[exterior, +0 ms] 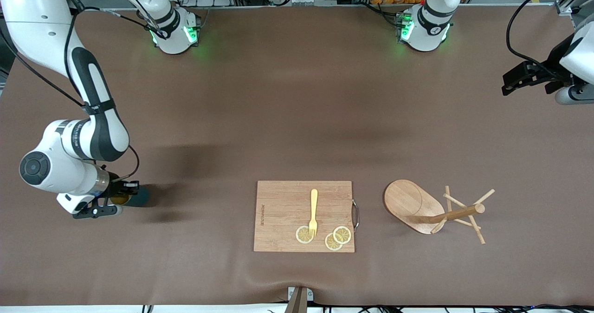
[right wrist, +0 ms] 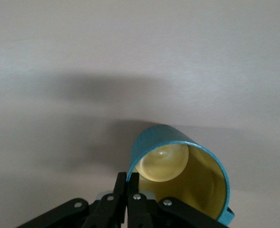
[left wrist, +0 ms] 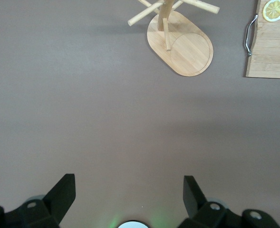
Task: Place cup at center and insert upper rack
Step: 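Carry the teal mug with the right gripper toward the table's middle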
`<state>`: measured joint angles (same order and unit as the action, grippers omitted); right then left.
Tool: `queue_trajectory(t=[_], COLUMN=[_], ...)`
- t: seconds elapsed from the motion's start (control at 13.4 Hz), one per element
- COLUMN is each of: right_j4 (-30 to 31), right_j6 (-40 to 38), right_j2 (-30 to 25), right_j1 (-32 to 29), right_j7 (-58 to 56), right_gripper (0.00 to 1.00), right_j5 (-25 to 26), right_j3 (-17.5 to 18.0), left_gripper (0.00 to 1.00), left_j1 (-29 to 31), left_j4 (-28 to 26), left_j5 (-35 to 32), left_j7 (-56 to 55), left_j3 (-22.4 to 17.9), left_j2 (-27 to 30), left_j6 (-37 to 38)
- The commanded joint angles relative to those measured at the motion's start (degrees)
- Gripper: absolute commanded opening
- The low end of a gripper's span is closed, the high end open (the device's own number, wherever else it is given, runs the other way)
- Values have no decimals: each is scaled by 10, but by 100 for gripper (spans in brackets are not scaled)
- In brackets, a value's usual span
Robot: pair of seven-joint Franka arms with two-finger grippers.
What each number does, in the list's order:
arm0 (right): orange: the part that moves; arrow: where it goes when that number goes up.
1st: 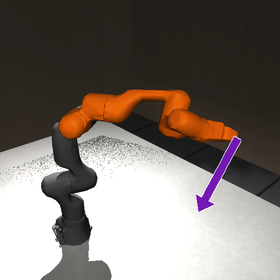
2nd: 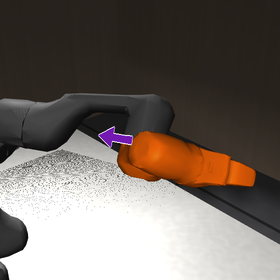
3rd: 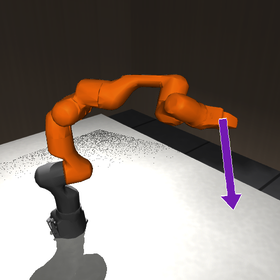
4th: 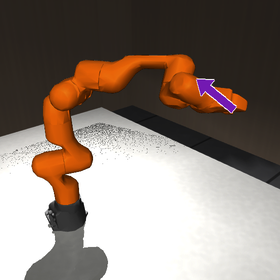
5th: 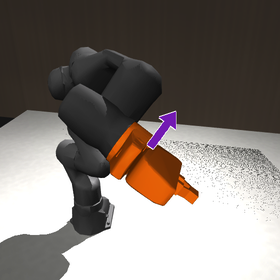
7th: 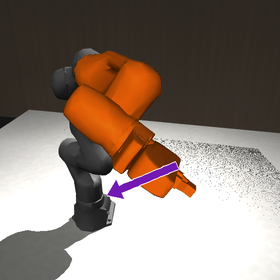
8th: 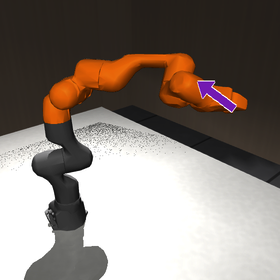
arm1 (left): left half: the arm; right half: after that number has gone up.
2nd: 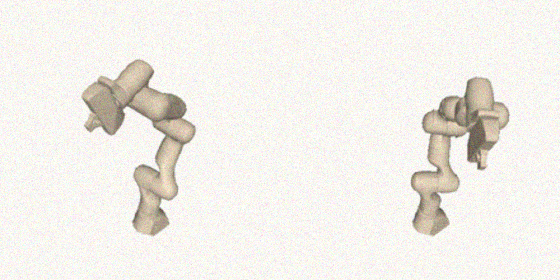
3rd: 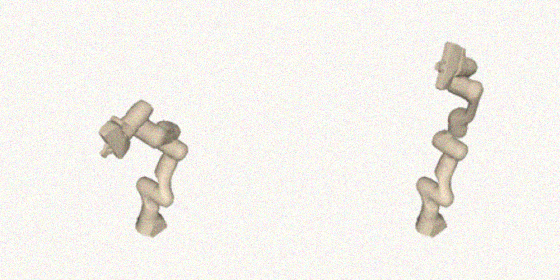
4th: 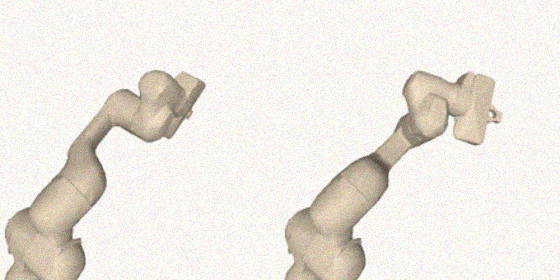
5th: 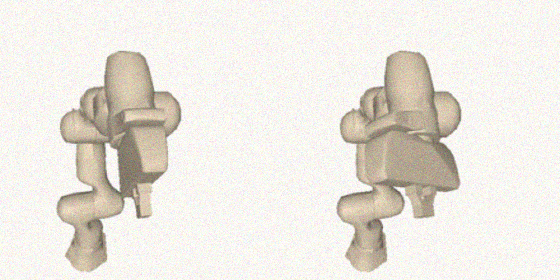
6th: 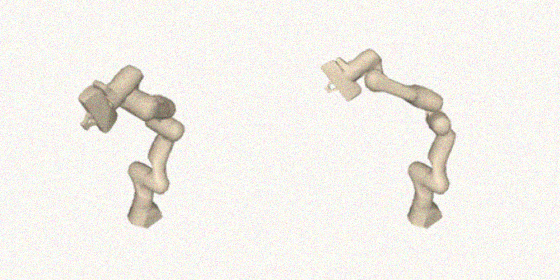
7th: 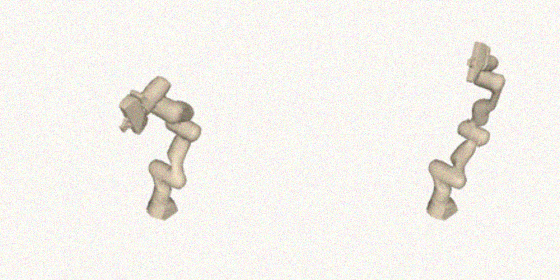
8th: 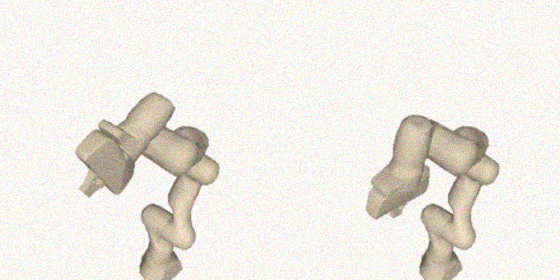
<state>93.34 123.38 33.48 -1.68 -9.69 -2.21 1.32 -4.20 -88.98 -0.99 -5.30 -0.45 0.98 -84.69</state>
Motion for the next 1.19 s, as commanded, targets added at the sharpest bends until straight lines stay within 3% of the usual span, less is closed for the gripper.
queue_trajectory(t=[0.0, 0.37, 0.67, 1.12], right_j4=[-8, -7, -7, -7], right_j6=[-45, -81, -92, -84], right_j2=[-43, -73, -78, -69], right_j1=[57, 164, 287, 461], right_j7=[0, 111, 256, 352], right_gripper=[0, 0, 0, 0], right_j5=[-13, -13, -15, -16], right_j3=[0, 0, 1, 1], left_gripper=[100, 100, 100, 100], left_j1=[2, 3, 4, 13], left_j4=[5, 5, 6, 2], left_j5=[-9, -11, -11, -12], left_j7=[9, 10, 10, 11], left_j3=[2, 0, 0, 0], left_j2=[0, 0, -3, -6], left_j6=[6, 5, -1, -2])
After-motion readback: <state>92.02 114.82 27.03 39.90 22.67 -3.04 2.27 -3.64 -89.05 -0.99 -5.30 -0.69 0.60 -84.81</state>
